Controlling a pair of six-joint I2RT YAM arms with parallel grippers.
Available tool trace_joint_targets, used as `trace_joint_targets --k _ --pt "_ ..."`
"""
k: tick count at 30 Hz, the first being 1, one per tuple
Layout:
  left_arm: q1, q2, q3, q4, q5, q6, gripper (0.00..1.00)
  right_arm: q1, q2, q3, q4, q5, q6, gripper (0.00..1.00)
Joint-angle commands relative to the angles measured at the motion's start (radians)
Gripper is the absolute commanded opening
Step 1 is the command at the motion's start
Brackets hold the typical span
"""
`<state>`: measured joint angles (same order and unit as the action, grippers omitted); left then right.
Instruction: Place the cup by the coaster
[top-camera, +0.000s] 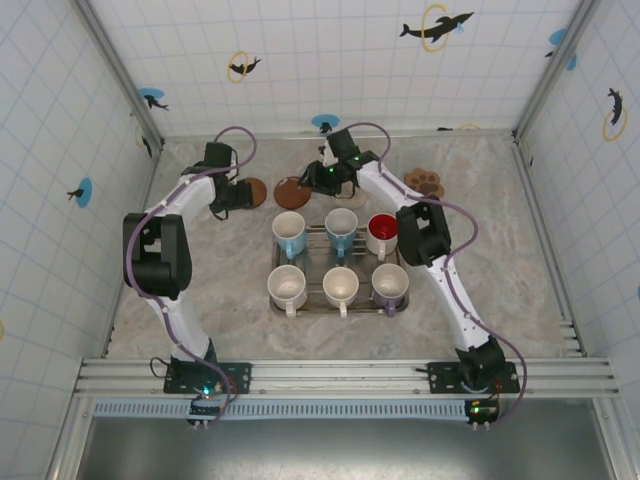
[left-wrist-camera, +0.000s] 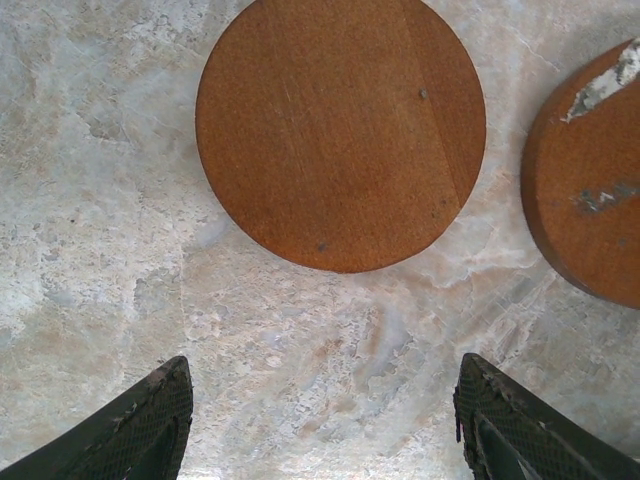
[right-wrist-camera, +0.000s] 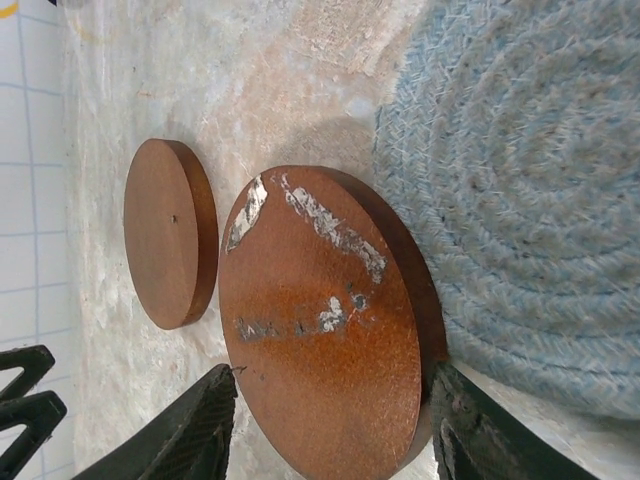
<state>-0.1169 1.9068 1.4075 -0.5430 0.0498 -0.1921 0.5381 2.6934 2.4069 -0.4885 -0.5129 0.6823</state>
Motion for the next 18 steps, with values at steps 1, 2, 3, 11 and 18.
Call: trace_joint_targets --k 1,2,3,11,18 --pt "-0.004 -0.002 -0.001 0.014 0.021 -0.013 0.69 0.024 0.030 0.007 0.072 -0.033 0.051 0.53" --pt "-0.004 0.001 -0.001 0.015 0.024 -0.013 0.70 0.028 0.033 0.007 0.089 -0.037 0.066 0.53" --pt "-0.004 0.004 -0.001 0.017 0.027 -0.013 0.70 0.029 0.037 0.006 0.108 -0.042 0.080 0.53" --pt "-0.004 0.032 -0.002 0.021 0.033 -0.010 0.69 0.041 0.056 0.015 0.181 -0.059 0.146 0.51" --pt "-0.004 0.073 -0.001 0.021 0.036 -0.012 0.65 0.043 0.046 0.015 0.167 -0.065 0.136 0.51"
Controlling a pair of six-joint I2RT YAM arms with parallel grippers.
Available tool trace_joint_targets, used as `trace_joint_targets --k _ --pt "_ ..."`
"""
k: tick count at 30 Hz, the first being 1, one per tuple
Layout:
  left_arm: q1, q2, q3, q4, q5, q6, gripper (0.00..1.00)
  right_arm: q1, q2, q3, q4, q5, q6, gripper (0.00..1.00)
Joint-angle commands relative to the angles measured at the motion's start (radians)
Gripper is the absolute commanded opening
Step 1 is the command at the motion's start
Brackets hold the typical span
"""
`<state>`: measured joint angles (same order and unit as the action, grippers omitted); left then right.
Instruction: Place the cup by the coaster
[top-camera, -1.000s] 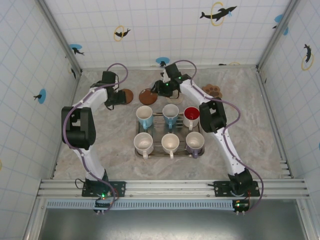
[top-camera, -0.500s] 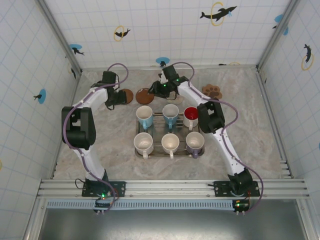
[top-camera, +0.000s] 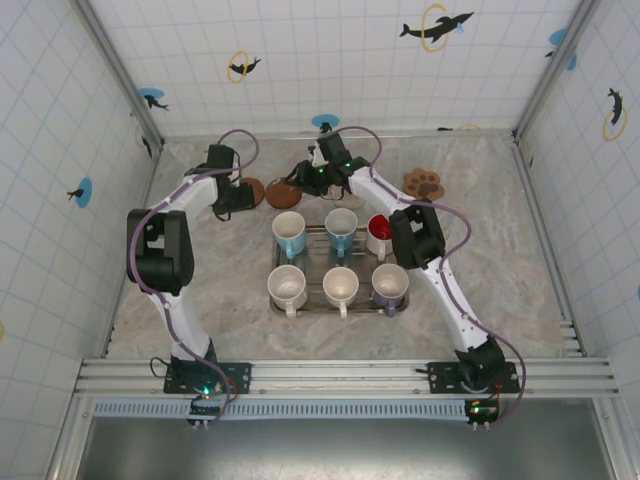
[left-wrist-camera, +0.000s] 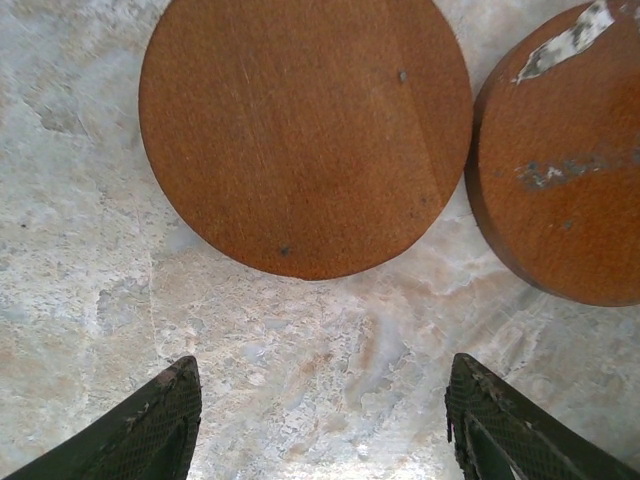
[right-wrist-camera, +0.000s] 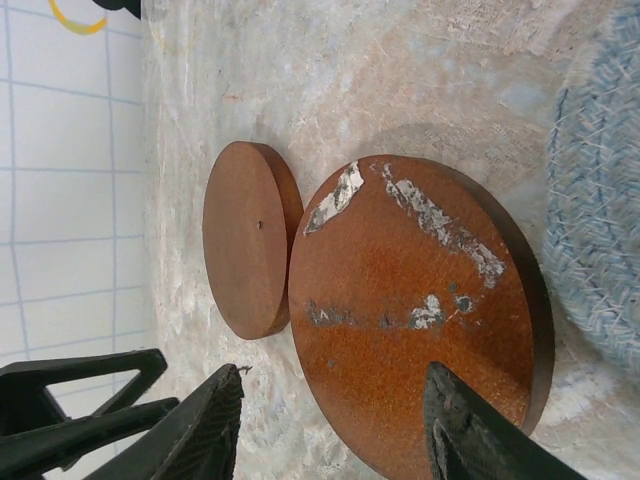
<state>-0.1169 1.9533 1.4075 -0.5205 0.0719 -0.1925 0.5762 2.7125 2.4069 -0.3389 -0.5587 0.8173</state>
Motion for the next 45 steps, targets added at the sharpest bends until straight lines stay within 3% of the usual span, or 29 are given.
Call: trace_joint_targets --k 1,16,45 --pt "-0.004 0.031 -0.002 -0.002 0.014 -0.010 0.65 0.005 0.021 0.015 0.010 -0.015 -0.006 0.51" --pt "0.007 0.139 0.037 0.019 0.028 -0.005 0.65 -0.012 -0.022 0.011 -0.126 0.016 -0.118 0.55" --pt "0.073 0.166 0.040 0.041 0.007 -0.016 0.66 0.044 0.059 0.012 -0.003 -0.019 0.005 0.55"
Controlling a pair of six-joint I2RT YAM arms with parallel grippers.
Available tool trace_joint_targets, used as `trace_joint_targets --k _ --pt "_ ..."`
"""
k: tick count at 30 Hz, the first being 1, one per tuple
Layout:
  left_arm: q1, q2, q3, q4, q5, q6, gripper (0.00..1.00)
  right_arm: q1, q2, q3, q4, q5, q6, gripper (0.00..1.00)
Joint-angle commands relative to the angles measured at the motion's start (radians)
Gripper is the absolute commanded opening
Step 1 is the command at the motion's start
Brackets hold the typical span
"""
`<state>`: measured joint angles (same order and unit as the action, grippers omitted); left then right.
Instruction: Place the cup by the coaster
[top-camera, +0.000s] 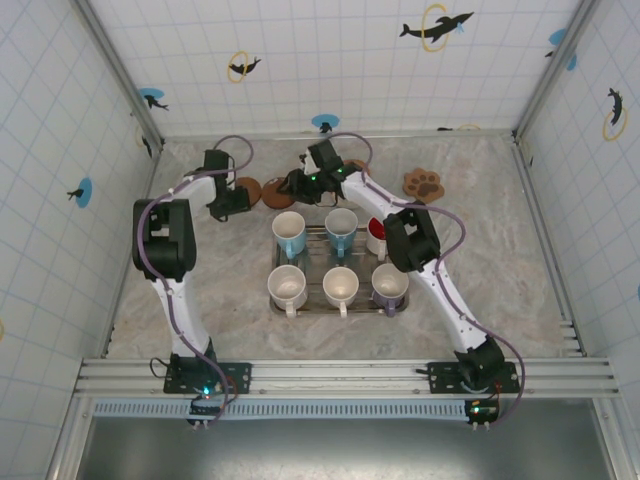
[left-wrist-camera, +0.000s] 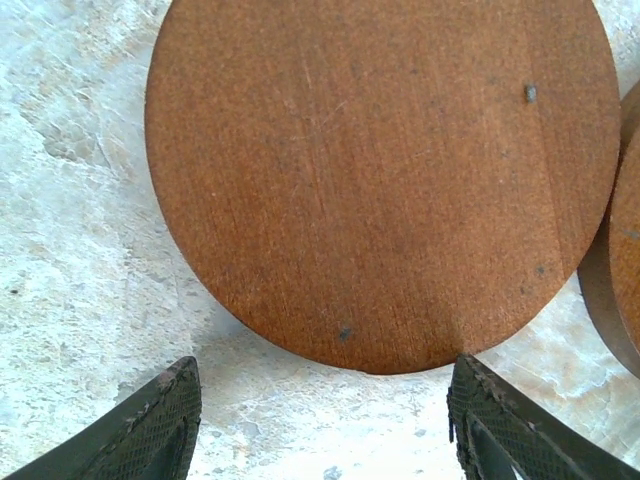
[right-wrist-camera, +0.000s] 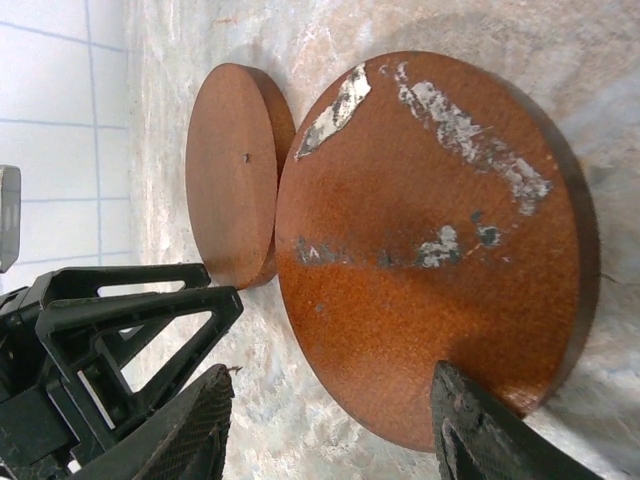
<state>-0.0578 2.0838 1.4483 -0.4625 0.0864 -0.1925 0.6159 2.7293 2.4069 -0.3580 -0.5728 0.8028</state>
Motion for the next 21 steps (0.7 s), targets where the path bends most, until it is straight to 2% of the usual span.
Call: trace_joint_targets --k 1,8,21 --pt "0.016 0.037 0.001 -0.014 -0.005 -0.016 0.66 0.004 0.043 0.013 0.014 -0.005 0.020 0.55" --pt "0.034 0.038 0.006 -0.011 0.006 -0.007 0.66 0.003 0.030 0.013 -0.005 0.017 0.017 0.55" --pt "0.035 -0.081 -0.039 0.010 0.078 -0.011 0.65 0.014 0.069 0.065 0.060 0.021 0.110 0.55"
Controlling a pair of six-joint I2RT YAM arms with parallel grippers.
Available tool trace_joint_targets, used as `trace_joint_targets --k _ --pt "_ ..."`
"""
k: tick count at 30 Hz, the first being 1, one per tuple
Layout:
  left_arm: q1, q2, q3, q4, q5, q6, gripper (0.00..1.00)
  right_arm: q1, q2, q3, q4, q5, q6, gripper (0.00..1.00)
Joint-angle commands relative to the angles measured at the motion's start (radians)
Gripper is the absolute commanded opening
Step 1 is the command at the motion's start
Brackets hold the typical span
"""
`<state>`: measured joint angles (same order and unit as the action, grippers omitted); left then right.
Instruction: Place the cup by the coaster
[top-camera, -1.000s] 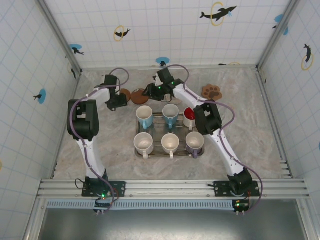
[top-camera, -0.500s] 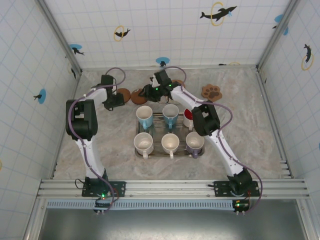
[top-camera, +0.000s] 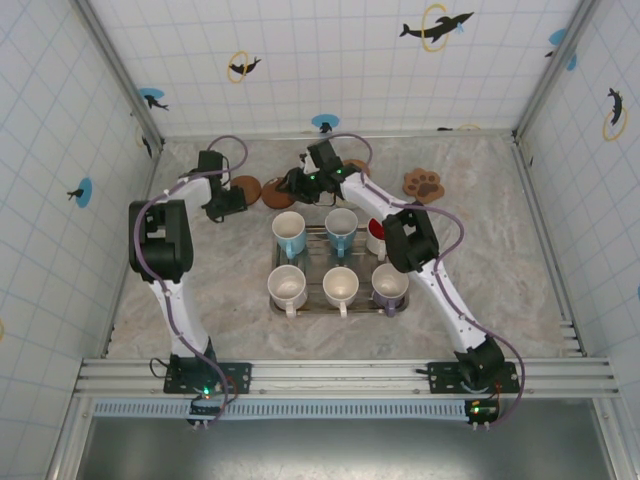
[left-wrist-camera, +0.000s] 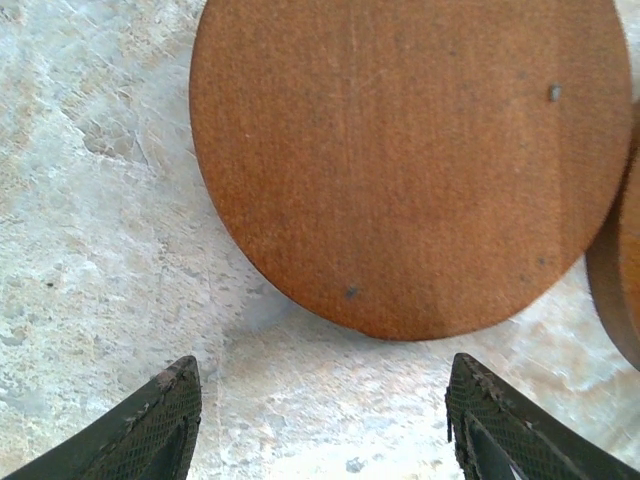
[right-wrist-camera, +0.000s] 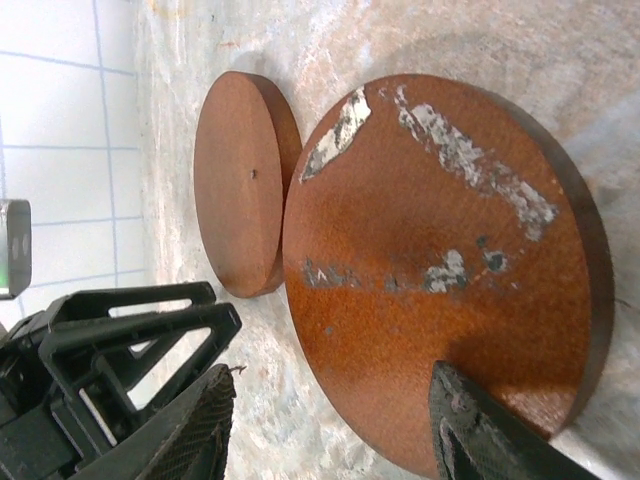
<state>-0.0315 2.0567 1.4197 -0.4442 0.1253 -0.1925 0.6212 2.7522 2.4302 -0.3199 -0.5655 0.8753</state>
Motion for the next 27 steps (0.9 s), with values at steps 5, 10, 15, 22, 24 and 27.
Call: trace_joint_targets --k 5,10,15,22,24,27 --pt "0.006 -0.101 -0.019 -0.008 0.061 -0.022 0.65 0.006 0.040 0.046 0.052 0.011 0.057 0.54" --pt "0.000 -0.145 -0.023 -0.006 0.069 -0.030 0.65 -0.012 -0.010 0.043 0.024 0.015 0.016 0.54" --pt "-0.028 -0.184 -0.023 -0.005 0.065 -0.034 0.65 -0.029 -0.061 0.041 0.005 0.010 -0.018 0.54" --pt "-0.059 -0.196 -0.024 -0.010 0.054 -0.044 0.65 -0.047 -0.105 0.038 -0.133 0.031 -0.132 0.55" --pt "-0.066 -0.197 -0.022 -0.009 0.053 -0.046 0.65 -0.053 -0.113 0.036 -0.176 0.045 -0.166 0.55" --pt "-0.074 -0.195 -0.020 -0.009 0.050 -0.050 0.65 -0.057 -0.121 0.028 -0.223 0.066 -0.204 0.55"
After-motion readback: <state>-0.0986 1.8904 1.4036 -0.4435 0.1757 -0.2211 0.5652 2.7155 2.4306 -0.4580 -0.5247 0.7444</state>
